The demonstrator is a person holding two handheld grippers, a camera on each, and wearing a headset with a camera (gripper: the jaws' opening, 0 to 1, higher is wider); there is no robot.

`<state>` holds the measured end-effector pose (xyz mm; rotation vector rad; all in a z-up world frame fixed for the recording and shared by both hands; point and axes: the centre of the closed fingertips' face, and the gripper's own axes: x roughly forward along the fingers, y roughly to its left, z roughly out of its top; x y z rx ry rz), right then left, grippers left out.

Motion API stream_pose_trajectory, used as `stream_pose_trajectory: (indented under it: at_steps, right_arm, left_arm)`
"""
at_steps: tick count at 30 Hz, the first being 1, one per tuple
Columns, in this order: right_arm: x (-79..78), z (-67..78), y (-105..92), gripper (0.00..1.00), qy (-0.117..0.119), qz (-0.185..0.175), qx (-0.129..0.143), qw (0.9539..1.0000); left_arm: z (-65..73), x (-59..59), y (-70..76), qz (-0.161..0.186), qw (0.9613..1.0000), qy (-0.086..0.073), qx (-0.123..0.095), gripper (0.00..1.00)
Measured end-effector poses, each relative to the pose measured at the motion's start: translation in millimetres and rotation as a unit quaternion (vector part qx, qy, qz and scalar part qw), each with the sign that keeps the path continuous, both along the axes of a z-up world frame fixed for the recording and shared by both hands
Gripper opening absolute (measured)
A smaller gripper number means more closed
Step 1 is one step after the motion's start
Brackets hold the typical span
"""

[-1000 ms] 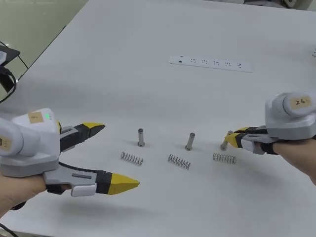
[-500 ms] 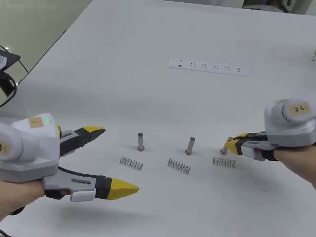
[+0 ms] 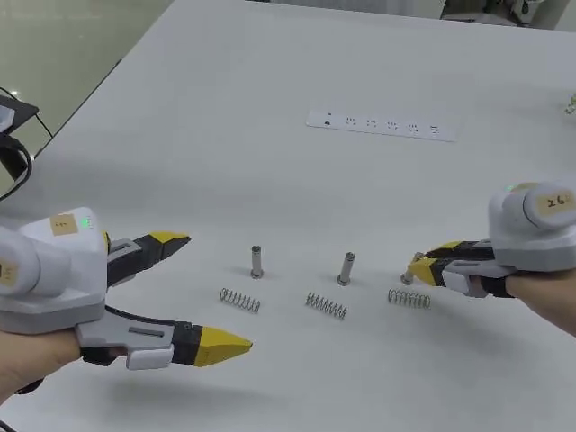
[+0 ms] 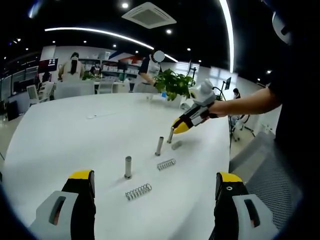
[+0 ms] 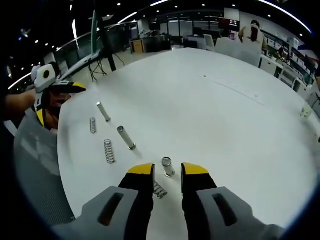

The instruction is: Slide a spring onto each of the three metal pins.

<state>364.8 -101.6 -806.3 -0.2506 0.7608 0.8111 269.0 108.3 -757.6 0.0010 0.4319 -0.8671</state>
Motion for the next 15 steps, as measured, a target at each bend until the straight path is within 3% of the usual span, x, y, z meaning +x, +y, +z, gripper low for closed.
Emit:
stream_pose_trajectory:
  at_steps: [15]
  right_arm:
    - [-10.8,0.2,-5.2,0.22,-0.005,0.029,-0.009,0.9995]
  left_arm:
    - [2.3,0.8,1.0,0.002,1.0000,-0.002,0.004,0.98]
